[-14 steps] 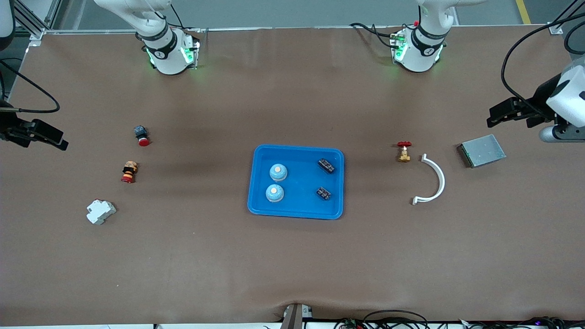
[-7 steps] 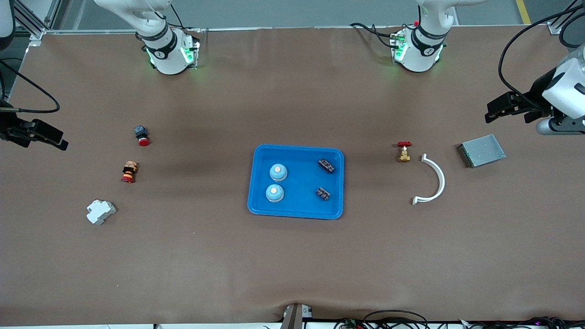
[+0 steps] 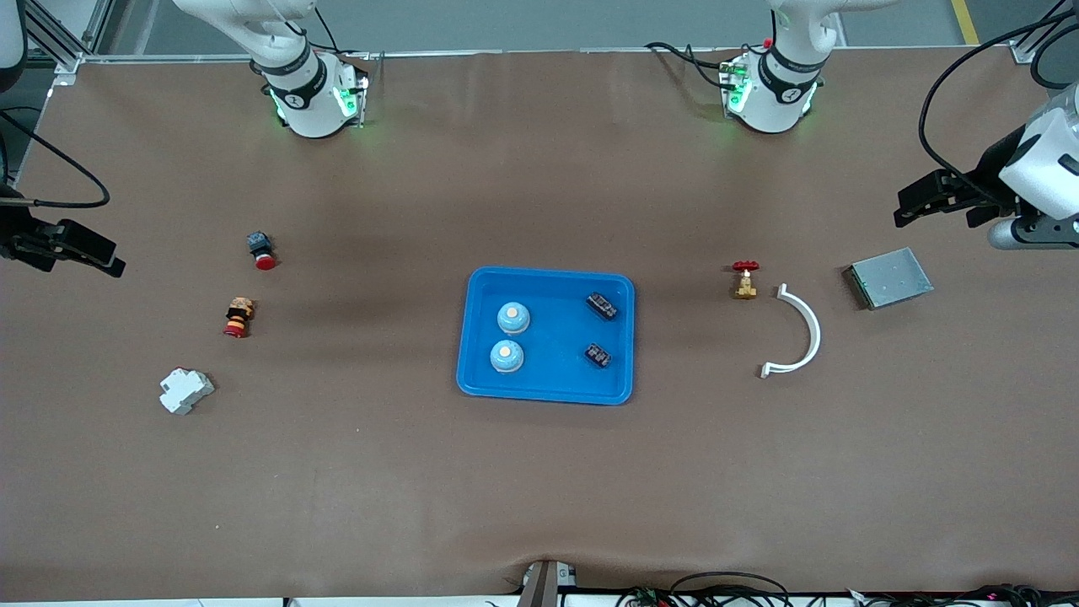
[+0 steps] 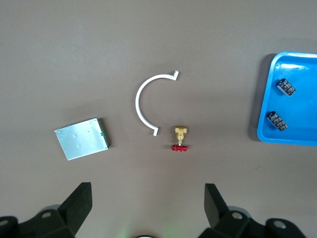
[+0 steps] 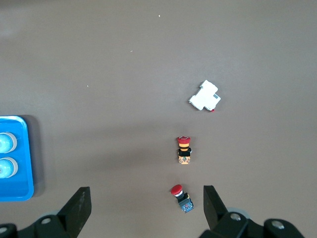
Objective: Place electrolytic capacitor and blue bell in tray
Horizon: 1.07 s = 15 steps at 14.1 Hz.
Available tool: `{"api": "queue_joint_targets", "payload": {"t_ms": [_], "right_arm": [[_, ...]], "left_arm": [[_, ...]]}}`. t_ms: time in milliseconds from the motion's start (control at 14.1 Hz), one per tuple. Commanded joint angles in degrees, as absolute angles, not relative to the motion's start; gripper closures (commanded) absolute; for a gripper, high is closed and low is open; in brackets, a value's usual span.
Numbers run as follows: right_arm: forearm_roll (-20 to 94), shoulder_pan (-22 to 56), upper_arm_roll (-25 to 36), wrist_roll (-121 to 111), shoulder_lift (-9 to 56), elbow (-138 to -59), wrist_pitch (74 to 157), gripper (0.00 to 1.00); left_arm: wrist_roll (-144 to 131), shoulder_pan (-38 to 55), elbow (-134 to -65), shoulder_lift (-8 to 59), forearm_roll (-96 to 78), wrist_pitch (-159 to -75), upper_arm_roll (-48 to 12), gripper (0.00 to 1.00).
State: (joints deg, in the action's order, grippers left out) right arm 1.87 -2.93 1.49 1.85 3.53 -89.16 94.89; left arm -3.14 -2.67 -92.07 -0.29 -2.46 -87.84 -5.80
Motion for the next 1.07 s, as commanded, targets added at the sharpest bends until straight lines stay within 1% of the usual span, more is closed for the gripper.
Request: {"api": "queue_joint_targets", "payload": {"t_ms": [0,995], "right_arm": [[1.93,-3.43,1.23,1.67,1.85,-90.26,94.66,0.00],[1.93,-3.43,1.23,1.41,1.67,-90.26,95.10,0.00]], "left_arm": [[-3.08,-2.90,-93.34,-1.58,-1.32,-88.68,-6.06,0.00],[-1.84,-3.08,-93.34,-1.41,-1.23,-88.68,-5.71,0.00]]}}
